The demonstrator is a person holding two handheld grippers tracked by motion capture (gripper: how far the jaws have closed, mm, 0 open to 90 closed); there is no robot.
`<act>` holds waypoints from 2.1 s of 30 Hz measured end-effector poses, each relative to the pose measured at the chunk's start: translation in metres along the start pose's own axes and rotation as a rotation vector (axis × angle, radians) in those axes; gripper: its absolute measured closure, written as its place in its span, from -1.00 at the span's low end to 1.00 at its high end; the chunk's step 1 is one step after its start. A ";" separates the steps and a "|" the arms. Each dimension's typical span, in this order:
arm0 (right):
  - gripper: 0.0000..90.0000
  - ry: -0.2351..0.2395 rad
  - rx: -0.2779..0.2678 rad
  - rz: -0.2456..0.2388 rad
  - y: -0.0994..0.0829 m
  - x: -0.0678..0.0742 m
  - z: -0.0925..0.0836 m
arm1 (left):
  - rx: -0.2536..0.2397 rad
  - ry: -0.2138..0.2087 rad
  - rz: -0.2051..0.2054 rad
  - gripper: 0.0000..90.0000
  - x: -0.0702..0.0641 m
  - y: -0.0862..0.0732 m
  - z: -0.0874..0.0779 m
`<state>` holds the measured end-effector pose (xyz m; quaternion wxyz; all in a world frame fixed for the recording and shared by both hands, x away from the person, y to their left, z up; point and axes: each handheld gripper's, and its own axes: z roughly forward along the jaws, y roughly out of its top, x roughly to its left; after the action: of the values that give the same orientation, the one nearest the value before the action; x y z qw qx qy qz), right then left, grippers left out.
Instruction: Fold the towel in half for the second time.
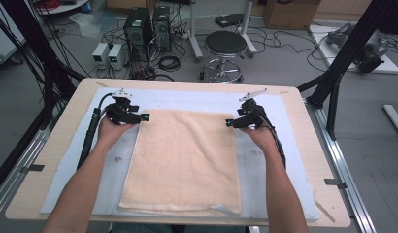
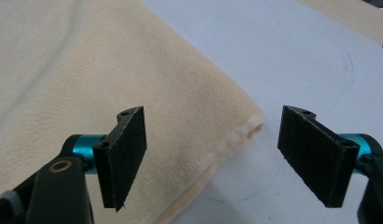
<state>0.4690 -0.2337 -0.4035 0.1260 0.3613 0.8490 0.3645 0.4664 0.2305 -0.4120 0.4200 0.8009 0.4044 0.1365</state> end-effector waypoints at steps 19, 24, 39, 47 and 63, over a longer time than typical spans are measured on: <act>0.38 0.072 0.061 0.041 -0.019 0.000 0.025 | 0.078 -0.055 -0.049 0.60 -0.006 -0.015 0.027; 0.80 0.131 0.066 0.048 -0.017 0.003 0.025 | 0.075 -0.058 -0.059 0.77 -0.007 -0.013 0.023; 0.84 0.176 -0.076 -0.003 -0.003 0.011 -0.016 | -0.076 -0.079 0.000 0.80 -0.014 -0.002 -0.021; 0.84 0.224 -0.142 -0.081 0.004 0.031 -0.055 | -0.142 -0.072 0.085 0.80 -0.032 -0.007 -0.056; 0.84 0.274 -0.125 -0.208 -0.046 0.097 -0.099 | -0.156 -0.118 0.289 0.78 -0.090 -0.068 -0.105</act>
<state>0.3295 -0.2395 -0.3621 0.0683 0.2100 0.8667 0.4474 0.3137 0.2427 -0.3903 0.4799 0.8223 0.2478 0.1794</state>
